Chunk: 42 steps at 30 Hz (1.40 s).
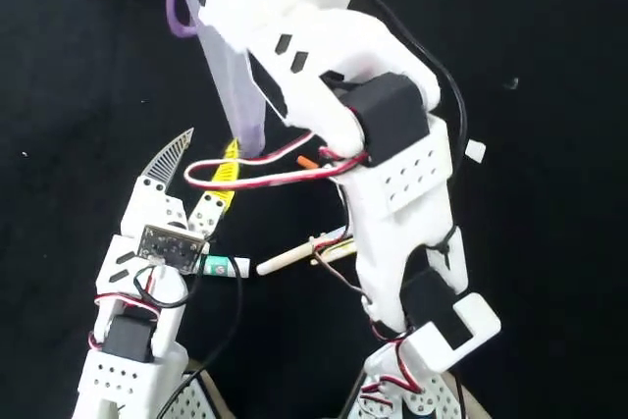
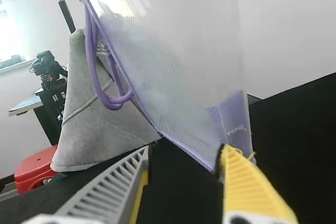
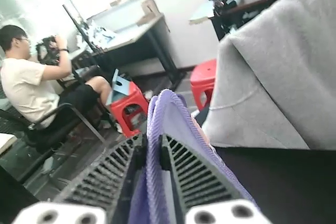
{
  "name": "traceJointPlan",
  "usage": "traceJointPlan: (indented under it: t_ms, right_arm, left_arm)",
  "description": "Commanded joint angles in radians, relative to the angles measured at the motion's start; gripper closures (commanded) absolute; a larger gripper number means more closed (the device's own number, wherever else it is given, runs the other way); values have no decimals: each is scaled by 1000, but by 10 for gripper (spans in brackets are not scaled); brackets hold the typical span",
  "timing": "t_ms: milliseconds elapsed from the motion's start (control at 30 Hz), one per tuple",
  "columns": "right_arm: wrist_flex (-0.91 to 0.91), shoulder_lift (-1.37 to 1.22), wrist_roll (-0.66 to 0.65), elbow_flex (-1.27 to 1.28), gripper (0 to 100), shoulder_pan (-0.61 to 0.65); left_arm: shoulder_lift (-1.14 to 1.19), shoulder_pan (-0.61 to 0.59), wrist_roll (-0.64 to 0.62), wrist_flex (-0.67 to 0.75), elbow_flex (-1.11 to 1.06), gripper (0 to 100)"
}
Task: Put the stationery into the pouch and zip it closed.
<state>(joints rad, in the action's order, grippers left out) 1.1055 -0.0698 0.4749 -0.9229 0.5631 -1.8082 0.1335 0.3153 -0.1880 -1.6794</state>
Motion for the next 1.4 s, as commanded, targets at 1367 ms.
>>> traceJointPlan:
  t_ms: [1367]
  right_arm:
    - [316, 76, 144, -262, 985, -3]
  left_arm:
    - [-15, -252, -239, -35, -19, 727]
